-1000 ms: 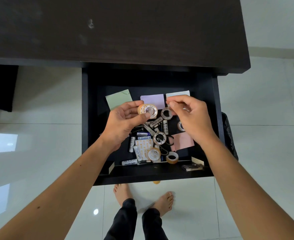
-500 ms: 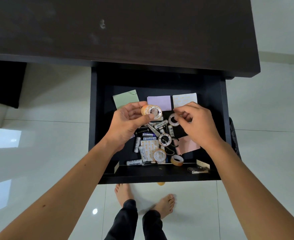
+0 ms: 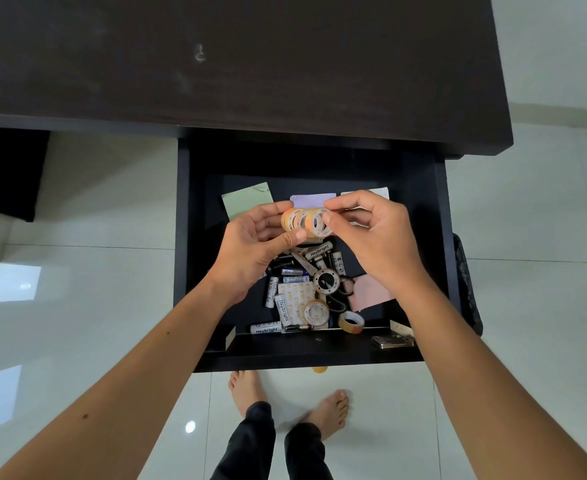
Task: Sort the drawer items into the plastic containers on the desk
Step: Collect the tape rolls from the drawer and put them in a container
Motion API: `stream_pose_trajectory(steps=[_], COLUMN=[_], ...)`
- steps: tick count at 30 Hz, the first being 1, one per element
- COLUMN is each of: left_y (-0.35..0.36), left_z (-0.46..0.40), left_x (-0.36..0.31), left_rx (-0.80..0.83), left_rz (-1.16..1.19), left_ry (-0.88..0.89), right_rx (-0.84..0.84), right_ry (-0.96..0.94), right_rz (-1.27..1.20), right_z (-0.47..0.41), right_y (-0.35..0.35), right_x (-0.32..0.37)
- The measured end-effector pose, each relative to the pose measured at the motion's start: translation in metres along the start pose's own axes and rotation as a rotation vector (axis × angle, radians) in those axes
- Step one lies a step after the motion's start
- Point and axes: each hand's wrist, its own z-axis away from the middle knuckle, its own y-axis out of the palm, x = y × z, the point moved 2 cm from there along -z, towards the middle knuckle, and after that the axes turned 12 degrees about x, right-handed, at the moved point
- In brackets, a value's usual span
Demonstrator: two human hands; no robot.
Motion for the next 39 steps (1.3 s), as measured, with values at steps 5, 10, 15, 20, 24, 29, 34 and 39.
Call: stream_pose_trajectory(steps=[5, 10, 15, 20, 24, 29, 34, 39], left_y=[0.0, 0.0, 0.004, 0.008, 0.008, 0.004, 0.003, 0.001], left_z=[-0.001, -0.002, -0.003, -0.006, -0.007, -0.003, 0.003, 0.007], left_x=[0.001, 0.0, -0.003, -0.005, 0.0, 0.002, -0.002, -0.003], left_rx=[-0.029, -0.047, -0.041, -0.07, -0.084, -0.09, -0.08, -0.061], left_rz=[-0.042, -0.067, -0.062, -0.05, -0.065, -0.075, -0.049, -0.043], left_ry=[0.023, 0.031, 0.039, 0.029, 0.012, 0.011, 0.027, 0.028], right_rx=[-0.022, -0.031, -0.064, -0.031, 0.05, 0.051, 0.148, 0.161], right_ry=[-0.014, -0.031, -0.045, -0.044, -0.027, 0.042, 0.129, 0.135], right_rz=[0.0, -0.012, -0.02, -0.031, -0.046, 0.05, 0.247, 0.602], right_z=[-0.001, -0.003, -0.004, -0.003, 0.001, 0.01, 0.03, 0.037], right_y=[0.004, 0.008, 0.012, 0.012, 0.006, -0.027, -0.044, -0.039], right_x=[-0.001, -0.002, -0.003, -0.004, -0.006, -0.018, -0.033, -0.048])
